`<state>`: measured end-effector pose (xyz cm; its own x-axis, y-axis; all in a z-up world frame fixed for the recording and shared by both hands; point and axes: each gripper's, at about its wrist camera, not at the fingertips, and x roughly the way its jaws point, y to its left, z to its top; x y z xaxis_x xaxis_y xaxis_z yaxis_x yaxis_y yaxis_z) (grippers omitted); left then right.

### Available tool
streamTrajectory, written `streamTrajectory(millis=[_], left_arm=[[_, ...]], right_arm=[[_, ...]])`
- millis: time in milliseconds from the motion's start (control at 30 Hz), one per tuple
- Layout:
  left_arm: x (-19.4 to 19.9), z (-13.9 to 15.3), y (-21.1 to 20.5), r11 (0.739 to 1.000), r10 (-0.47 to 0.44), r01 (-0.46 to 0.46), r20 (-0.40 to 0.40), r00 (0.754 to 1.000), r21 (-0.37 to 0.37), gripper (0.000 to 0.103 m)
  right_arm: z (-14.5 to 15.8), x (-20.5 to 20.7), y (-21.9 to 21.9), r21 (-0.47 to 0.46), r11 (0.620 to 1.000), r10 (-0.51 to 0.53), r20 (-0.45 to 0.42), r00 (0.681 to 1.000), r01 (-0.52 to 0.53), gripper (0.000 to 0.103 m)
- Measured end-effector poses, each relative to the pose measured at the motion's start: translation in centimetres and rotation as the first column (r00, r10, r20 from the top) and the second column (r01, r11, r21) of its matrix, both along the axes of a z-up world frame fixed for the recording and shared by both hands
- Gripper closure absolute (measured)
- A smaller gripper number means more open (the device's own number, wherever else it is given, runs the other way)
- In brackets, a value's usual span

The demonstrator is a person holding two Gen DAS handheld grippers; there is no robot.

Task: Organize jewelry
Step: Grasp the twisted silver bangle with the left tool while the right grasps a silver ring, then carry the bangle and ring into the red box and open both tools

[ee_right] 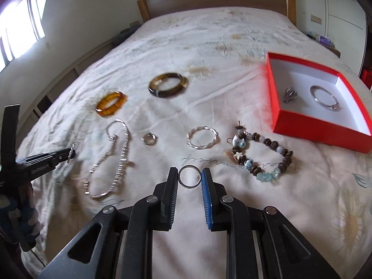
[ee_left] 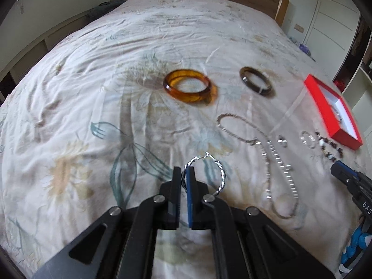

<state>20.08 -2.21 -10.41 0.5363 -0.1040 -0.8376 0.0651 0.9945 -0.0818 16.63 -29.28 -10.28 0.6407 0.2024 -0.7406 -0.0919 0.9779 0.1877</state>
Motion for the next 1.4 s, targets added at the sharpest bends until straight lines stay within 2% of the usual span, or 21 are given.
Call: streamTrajectory(millis=[133, 233, 367, 500, 667, 833, 1000, 1133, 1267, 1333, 1400], left_arm=[[-0.2, 2.2, -1.9, 0.999, -0.040, 0.041, 0.022, 0.999, -0.029, 0.099], [0.3, 3.5, -5.1, 0.994, -0.092, 0.094, 0.031, 0.995, -0.056, 0.099], [1.7, 4.7, -11.1, 0.979, -0.187, 0.189, 0.040, 0.982, -0.078, 0.099], [4.1, 5.6, -19.4, 0.946, -0.300, 0.305, 0.054, 0.952, -0.107, 0.099], [7.2, 5.2, -28.0, 0.909, -0.384, 0.385, 0.038, 0.922, -0.161, 0.099], [9.3, 2.3, -34.7, 0.883, -0.456, 0.448, -0.030, 0.889, -0.142, 0.099], [10.4, -1.2, -37.9, 0.881, -0.473, 0.465, -0.109, 0.875, -0.088, 0.099], [10.4, -1.7, -39.1, 0.865, -0.502, 0.501, -0.104, 0.859, -0.035, 0.099], [10.4, -1.8, -39.3, 0.851, -0.525, 0.523, -0.098, 0.846, -0.050, 0.097], [10.5, -1.5, -38.7, 0.845, -0.535, 0.528, -0.089, 0.840, -0.087, 0.097], [10.4, -0.7, -37.9, 0.842, -0.535, 0.525, -0.067, 0.842, -0.123, 0.097]], right_arm=[[2.0, -1.3, -1.4, 0.001, 1.000, -0.018, 0.037, 0.999, 0.018, 0.083], [3.2, -1.5, -3.7, -0.017, 0.999, -0.043, 0.062, 0.997, 0.044, 0.083], [4.9, -0.2, -8.5, -0.058, 0.993, -0.097, 0.089, 0.991, 0.103, 0.083], [5.3, 2.6, -13.7, -0.100, 0.983, -0.145, 0.079, 0.986, 0.153, 0.083], [3.7, 6.2, -18.7, -0.122, 0.979, -0.163, 0.014, 0.986, 0.164, 0.083], [1.8, 8.6, -22.3, -0.132, 0.982, -0.148, -0.064, 0.987, 0.138, 0.083], [-0.5, 10.1, -23.8, -0.165, 0.983, -0.110, -0.148, 0.983, 0.085, 0.083], [-1.7, 10.6, -23.6, -0.205, 0.978, -0.084, -0.194, 0.977, 0.043, 0.082], [-1.9, 10.7, -23.4, -0.236, 0.971, -0.078, -0.216, 0.973, 0.025, 0.082], [-1.6, 10.5, -23.3, -0.238, 0.971, -0.079, -0.215, 0.973, 0.027, 0.082], [-1.1, 10.0, -23.2, -0.242, 0.970, -0.084, -0.200, 0.976, 0.034, 0.074]])
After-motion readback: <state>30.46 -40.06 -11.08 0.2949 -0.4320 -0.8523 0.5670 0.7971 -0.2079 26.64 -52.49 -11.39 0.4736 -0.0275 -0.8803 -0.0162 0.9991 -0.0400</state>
